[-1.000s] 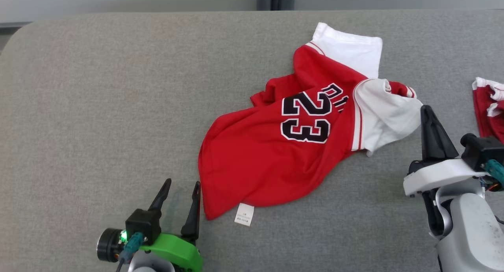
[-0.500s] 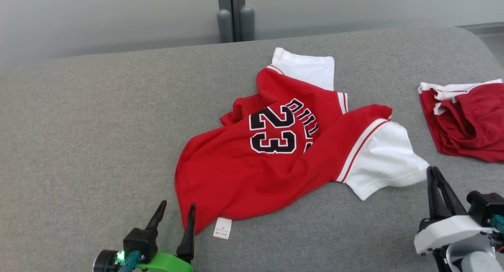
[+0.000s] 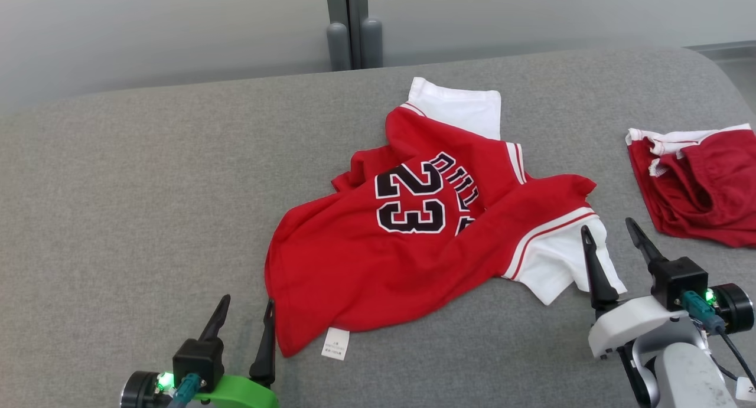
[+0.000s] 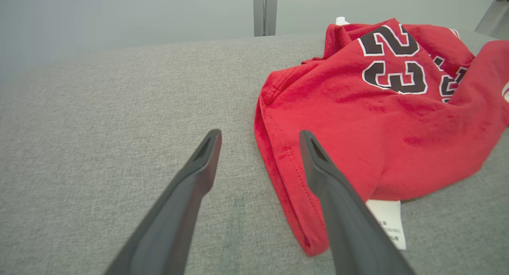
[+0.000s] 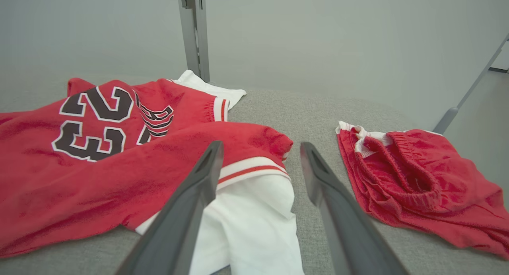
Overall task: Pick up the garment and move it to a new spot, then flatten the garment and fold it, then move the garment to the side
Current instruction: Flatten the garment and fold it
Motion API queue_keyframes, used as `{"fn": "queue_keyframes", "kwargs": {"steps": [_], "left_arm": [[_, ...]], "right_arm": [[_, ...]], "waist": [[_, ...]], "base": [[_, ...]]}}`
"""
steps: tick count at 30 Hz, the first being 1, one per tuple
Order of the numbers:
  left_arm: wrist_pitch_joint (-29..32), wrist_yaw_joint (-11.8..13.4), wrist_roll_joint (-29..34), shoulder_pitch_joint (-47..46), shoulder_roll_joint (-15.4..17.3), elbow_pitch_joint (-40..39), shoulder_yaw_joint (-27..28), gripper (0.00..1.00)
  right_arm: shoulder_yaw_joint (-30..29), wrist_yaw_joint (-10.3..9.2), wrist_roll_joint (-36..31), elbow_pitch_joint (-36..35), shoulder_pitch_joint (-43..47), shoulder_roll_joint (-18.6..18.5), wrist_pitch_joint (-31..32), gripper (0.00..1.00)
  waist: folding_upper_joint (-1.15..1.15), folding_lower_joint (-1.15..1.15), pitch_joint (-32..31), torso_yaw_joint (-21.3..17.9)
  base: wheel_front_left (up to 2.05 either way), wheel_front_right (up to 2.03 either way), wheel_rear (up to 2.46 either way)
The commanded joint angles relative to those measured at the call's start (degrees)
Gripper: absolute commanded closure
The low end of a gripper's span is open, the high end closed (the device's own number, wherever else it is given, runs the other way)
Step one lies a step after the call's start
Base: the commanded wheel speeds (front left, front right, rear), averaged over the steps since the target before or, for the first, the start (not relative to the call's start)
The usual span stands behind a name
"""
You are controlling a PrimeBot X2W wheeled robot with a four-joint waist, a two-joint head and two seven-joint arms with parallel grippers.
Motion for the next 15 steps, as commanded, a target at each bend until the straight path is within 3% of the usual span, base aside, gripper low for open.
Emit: {"fn": "queue_keyframes", "kwargs": {"steps": [1,15], "left_arm": [[0.0,0.5,0.7,0.4,0.2,-0.3,0.0,0.0],[0.0,1.7,0.3,1.3,0.1,-1.1,0.2,0.0]], "right_arm": [[0.6,-0.09,-0.3,0.2,-0.5,-0.1,-0.2,0.0],[4.5,-0.1,3.9,2.4,1.7,0.0,-0.2,0.0]], "waist": [[0.0,0.0,-0.2,0.3],[0.0,0.0,-1.5,1.0]], "base": [[0.0,0.0,0.0],[0.0,0.0,0.0]]}}
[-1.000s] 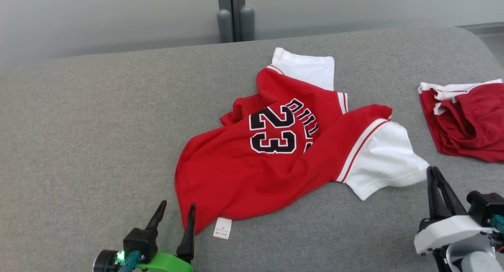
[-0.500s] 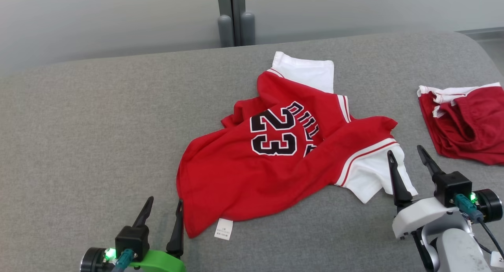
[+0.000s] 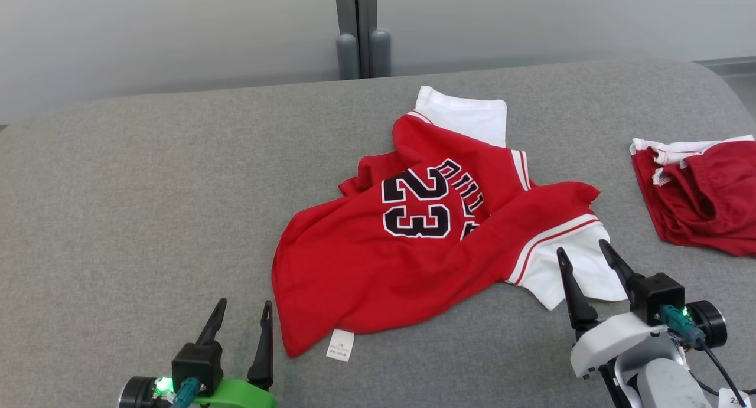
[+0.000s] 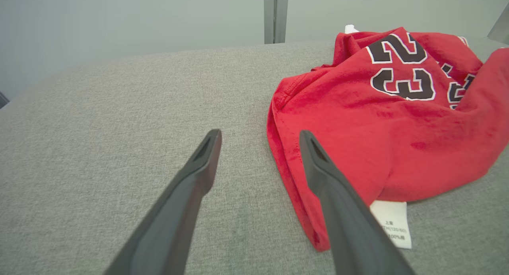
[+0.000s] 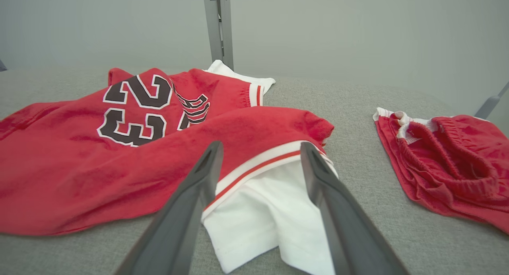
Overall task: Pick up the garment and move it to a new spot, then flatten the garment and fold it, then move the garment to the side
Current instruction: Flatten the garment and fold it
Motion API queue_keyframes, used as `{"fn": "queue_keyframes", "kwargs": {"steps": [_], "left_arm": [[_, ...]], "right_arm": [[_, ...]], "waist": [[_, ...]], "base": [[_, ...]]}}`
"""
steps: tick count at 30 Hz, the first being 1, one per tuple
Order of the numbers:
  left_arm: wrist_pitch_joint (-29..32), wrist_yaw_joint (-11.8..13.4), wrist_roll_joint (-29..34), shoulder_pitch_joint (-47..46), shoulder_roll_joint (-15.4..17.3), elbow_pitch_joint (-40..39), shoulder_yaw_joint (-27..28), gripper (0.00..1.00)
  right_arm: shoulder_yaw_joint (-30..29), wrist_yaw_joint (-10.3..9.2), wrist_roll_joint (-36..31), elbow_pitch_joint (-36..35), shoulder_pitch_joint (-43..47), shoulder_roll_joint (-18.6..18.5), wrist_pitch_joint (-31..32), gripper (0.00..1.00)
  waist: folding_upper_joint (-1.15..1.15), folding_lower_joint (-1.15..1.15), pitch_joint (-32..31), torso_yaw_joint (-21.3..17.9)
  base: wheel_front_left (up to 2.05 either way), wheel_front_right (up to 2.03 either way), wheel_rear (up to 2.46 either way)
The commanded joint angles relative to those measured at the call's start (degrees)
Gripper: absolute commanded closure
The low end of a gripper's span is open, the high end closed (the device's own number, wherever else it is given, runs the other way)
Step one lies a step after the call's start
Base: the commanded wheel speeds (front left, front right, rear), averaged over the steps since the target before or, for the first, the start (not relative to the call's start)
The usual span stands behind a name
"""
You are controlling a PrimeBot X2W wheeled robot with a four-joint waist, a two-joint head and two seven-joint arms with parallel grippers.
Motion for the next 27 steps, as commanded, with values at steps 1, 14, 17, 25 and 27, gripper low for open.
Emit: {"fn": "queue_keyframes", "kwargs": {"steps": [1,14,17,25,27], "left_arm": [[0.0,0.2,-0.3,0.5,0.1,-0.2,0.1,0.0],[0.0,-1.7,-4.1,-2.1,0.2,5.2,-4.1,0.0],[0.0,-1.8,-4.5,-2.7,0.2,8.1,-3.9,0.0],[0.1,-2.0,-4.8,-2.2,0.2,11.5,-3.1,0.0],[0.3,-2.1,-5.0,-2.4,0.2,12.4,-3.7,0.77]], "right_arm": [[-0.1,-0.09,0.6,0.1,0.7,-0.2,-0.2,0.0],[-1.8,-0.1,0.7,0.2,-0.6,-0.2,-0.2,0.0],[-2.5,-0.09,0.3,0.4,-0.5,-0.2,-0.2,0.0],[-4.0,-0.1,0.0,1.0,0.2,-0.2,-0.2,0.0],[-4.5,-0.1,-0.2,1.7,0.3,-0.2,-0.2,0.0]], "waist": [[0.0,0.0,0.0,0.0],[0.0,0.0,4.3,-2.9],[0.0,0.0,5.0,-3.8],[0.0,0.0,6.2,-4.5],[0.0,0.0,6.3,-4.3]], "base": [[0.0,0.0,0.0],[0.0,0.0,0.0],[0.0,0.0,0.0],[0.0,0.0,0.0],[0.0,0.0,0.0]]}}
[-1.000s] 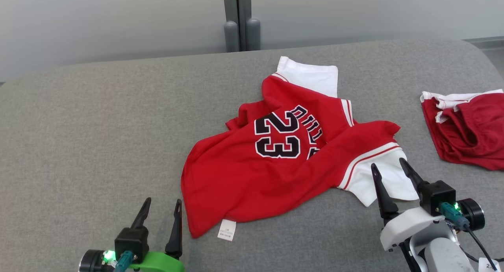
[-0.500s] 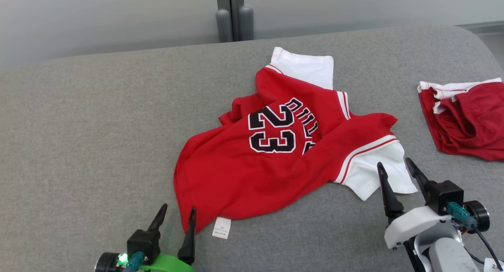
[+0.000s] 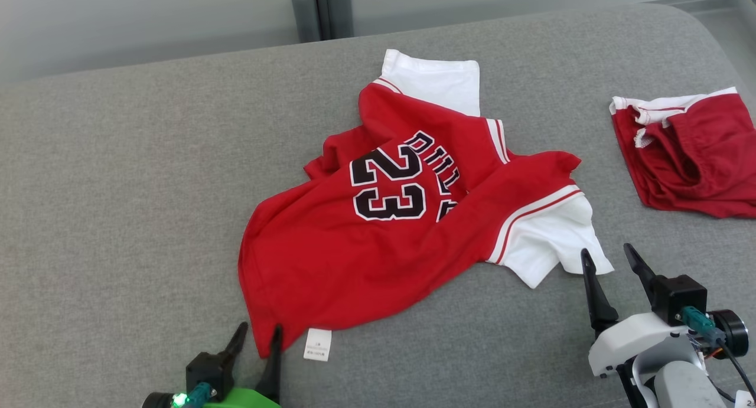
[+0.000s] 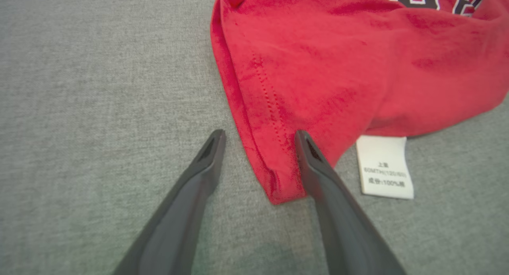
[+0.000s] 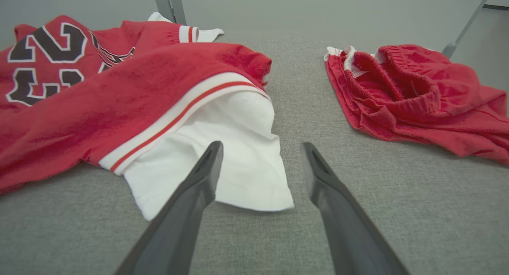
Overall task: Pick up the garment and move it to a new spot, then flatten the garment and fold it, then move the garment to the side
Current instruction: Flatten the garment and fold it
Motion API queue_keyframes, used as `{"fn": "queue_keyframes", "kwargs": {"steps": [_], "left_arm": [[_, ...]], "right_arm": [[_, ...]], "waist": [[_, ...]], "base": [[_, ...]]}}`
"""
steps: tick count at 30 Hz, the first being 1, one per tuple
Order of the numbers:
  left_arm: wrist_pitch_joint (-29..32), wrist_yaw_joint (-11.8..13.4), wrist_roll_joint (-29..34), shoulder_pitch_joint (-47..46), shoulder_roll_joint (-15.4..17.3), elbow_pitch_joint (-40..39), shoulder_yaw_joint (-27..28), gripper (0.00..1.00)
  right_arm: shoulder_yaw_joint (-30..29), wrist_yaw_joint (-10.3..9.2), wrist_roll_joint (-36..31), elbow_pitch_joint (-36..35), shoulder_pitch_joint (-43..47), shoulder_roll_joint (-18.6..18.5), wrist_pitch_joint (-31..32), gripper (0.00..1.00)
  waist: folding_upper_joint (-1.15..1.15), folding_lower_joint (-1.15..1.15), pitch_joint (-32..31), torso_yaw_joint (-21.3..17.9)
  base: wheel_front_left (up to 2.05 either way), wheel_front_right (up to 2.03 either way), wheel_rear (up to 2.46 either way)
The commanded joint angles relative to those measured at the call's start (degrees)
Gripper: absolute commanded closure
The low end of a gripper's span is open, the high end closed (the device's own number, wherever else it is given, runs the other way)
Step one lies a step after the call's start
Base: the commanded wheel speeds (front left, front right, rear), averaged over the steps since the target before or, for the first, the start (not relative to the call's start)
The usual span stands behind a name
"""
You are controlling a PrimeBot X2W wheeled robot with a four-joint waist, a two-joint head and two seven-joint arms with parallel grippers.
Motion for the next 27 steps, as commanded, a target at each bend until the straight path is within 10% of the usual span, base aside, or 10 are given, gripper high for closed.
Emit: {"fn": "queue_keyframes", "kwargs": {"steps": [1,16,19,20,27], "left_arm": [[0.6,-0.3,-0.4,-0.1,0.2,1.5,-0.8,1.0],[0.7,-0.3,-2.9,-1.5,1.3,2.7,-4.9,1.0],[0.6,-0.1,-3.3,-1.2,1.6,2.5,-5.1,1.0],[0.6,-0.1,-3.4,-1.1,1.7,2.3,-5.2,1.0],[0.4,-0.1,-4.2,-0.9,2.2,-0.3,-4.4,1.0]], "right_arm": [[-0.6,-0.1,-0.3,0.7,0.3,-0.2,-0.2,0.0],[-4.7,-0.1,0.5,13.3,-3.8,-0.2,-0.2,0.0],[-4.2,-0.09,1.6,16.1,-4.0,-0.2,-0.1,0.91],[-4.1,-0.09,2.2,16.3,-4.1,-0.1,-0.1,1.0],[-2.9,-0.09,4.4,11.8,-3.4,-0.2,-0.1,1.0]], "waist": [[0.0,0.0,0.1,0.2],[0.0,0.0,0.4,2.8],[0.0,0.0,0.3,3.1],[0.0,0.0,0.2,3.2],[0.0,0.0,-0.6,3.4]], "base": [[0.0,0.0,0.0],[0.0,0.0,0.0],[0.0,0.0,0.0],[0.0,0.0,0.0],[0.0,0.0,0.0]]}}
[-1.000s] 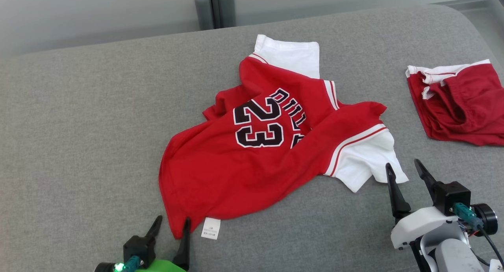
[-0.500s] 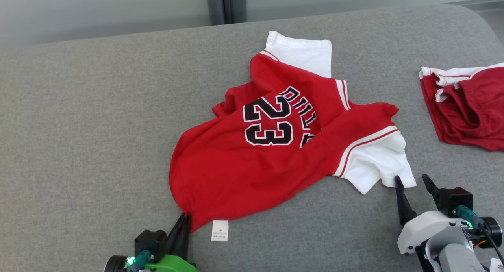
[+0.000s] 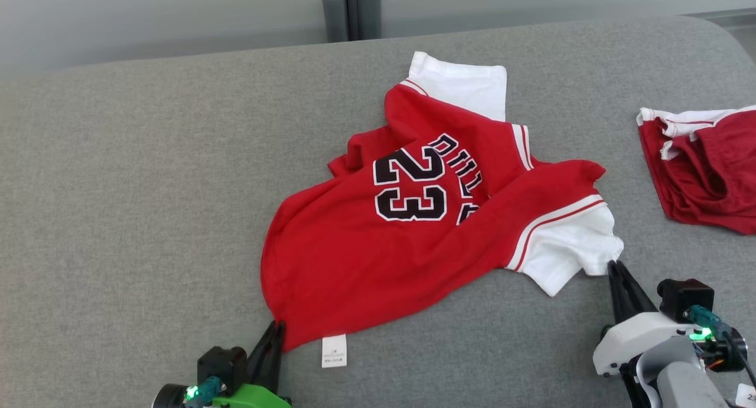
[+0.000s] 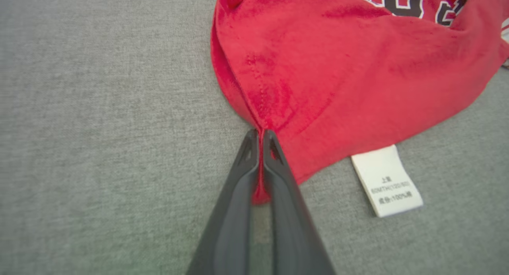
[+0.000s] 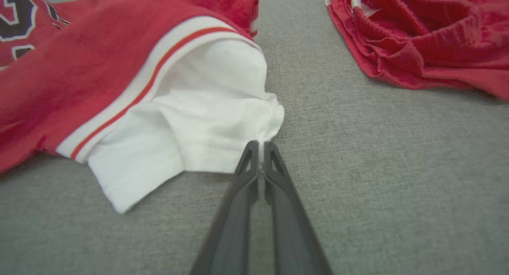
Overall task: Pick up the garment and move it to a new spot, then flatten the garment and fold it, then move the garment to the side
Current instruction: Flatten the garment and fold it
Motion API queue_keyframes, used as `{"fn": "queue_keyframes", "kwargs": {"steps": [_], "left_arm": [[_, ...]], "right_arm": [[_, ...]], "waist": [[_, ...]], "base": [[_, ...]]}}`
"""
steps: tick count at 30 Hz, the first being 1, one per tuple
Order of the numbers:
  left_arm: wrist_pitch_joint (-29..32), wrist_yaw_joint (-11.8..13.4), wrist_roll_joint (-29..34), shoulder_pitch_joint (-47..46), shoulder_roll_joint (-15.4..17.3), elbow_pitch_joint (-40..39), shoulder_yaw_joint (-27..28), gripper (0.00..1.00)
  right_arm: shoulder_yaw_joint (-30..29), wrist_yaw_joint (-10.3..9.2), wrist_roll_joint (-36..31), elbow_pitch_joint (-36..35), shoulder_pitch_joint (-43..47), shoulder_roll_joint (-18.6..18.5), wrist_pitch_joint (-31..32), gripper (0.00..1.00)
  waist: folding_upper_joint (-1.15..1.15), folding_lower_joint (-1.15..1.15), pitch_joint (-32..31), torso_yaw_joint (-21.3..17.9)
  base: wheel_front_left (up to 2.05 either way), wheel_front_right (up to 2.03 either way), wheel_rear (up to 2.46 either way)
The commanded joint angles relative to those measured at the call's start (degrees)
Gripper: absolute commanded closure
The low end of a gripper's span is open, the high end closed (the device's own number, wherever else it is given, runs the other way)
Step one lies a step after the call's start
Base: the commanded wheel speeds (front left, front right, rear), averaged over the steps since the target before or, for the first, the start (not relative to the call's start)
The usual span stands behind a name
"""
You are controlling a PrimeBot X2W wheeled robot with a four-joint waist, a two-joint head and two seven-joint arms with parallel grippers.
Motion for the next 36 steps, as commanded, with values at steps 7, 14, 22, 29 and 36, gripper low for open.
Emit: {"fn": "queue_keyframes", "kwargs": {"steps": [7,14,22,29,36], "left_arm": [[0.1,0.1,-1.1,-0.2,0.5,-6.3,1.8,1.0],[0.1,0.1,-3.4,-3.0,2.1,-18.1,3.7,1.0],[0.1,0.1,-6.0,-12.3,9.5,-31.0,6.1,1.0],[0.9,0.1,-11.0,-26.4,18.8,-33.7,5.7,1.0],[4.8,0.1,-13.0,-40.8,23.4,-26.1,4.6,1.0]], "right_arm": [[1.9,-0.09,4.1,-12.3,0.5,-0.2,0.0,1.0],[2.1,-0.09,7.9,-27.9,-2.2,-0.2,0.0,1.0],[2.2,-0.09,9.3,-40.7,-10.2,-4.2,0.0,1.0],[5.2,-0.09,8.4,-41.6,-22.8,-13.8,0.1,1.0],[8.9,-0.09,6.7,-32.0,-39.2,-18.8,3.1,1.0]], "waist": [[0.0,0.0,-1.6,0.2],[0.0,0.0,-3.8,0.2],[0.0,0.0,-6.4,0.0],[0.0,0.0,-5.1,-0.4],[0.0,0.0,2.1,-0.7]], "base": [[0.0,0.0,0.0],[0.0,0.0,0.0],[0.0,0.0,0.0],[0.0,0.0,0.0],[0.0,0.0,0.0]]}}
